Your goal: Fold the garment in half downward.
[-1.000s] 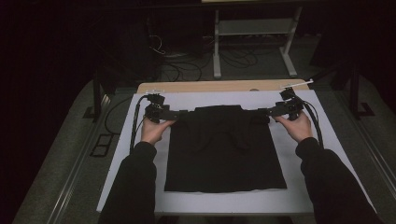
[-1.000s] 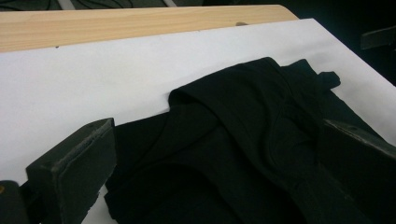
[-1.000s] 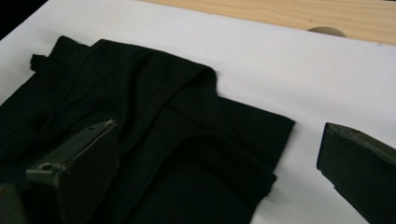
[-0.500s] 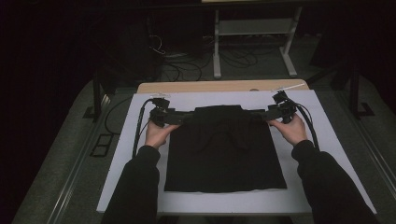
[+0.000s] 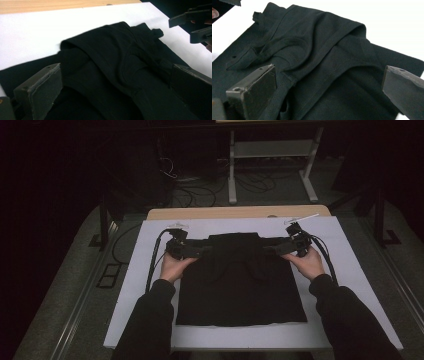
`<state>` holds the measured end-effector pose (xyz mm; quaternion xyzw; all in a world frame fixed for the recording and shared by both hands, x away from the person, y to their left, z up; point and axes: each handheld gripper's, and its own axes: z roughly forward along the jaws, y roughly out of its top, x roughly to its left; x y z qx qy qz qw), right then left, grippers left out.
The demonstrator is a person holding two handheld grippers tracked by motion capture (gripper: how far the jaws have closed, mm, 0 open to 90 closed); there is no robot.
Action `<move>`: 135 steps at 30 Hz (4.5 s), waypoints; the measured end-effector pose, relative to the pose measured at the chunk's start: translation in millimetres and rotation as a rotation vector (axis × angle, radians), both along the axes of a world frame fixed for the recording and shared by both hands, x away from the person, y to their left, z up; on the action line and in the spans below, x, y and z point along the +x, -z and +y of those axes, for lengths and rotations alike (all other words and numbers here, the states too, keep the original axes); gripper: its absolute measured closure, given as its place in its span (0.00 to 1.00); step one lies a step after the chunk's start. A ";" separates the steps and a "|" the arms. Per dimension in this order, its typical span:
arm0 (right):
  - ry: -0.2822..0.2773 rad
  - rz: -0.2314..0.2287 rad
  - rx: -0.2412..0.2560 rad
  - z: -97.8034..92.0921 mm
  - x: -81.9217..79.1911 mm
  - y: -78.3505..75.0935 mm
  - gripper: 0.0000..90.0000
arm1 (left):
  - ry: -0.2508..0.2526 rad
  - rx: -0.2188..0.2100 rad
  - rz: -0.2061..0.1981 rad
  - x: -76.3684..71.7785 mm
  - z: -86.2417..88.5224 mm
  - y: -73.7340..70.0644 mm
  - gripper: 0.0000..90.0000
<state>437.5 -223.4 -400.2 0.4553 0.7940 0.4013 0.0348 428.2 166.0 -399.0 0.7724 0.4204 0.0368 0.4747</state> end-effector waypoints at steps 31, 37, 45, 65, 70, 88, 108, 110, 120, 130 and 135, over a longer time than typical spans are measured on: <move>-0.131 0.065 0.037 31.0 -16.2 21.4 0.33 | 0.104 -0.004 0.068 -11.7 -30.2 25.5 0.27; -0.142 0.069 0.003 34.8 -16.1 25.2 0.41 | 0.110 -0.002 0.100 -10.1 -31.1 30.2 0.38; -0.164 0.090 0.017 40.5 -15.4 29.9 0.52 | 0.110 0.014 0.137 -9.0 -35.5 36.9 0.53; -0.217 0.069 0.011 41.8 -20.0 27.5 0.92 | 0.152 0.047 0.117 -15.1 -39.9 35.5 0.93; -0.219 0.033 0.031 37.0 -23.9 19.7 0.92 | 0.161 0.054 0.094 -19.4 -36.9 27.6 0.94; -0.211 -0.018 0.076 20.5 -47.2 7.3 0.92 | 0.163 0.048 0.028 -45.2 -28.6 17.0 0.94; -0.238 0.006 0.064 18.2 -73.6 11.2 0.92 | 0.191 0.044 0.002 -72.8 -23.4 11.7 0.94; -0.237 0.009 0.067 17.8 -75.8 12.3 0.92 | 0.192 0.037 0.000 -75.8 -22.5 11.8 0.94; -0.249 0.019 0.078 15.9 -88.1 12.9 0.92 | 0.226 0.048 -0.015 -92.2 -23.3 11.2 0.94; -0.267 0.030 0.080 7.7 -105.3 15.8 0.92 | 0.253 0.056 -0.026 -112.3 -20.2 13.1 0.94; -0.274 0.039 0.075 4.7 -112.0 16.5 0.92 | 0.259 0.055 -0.028 -118.4 -19.0 16.2 0.94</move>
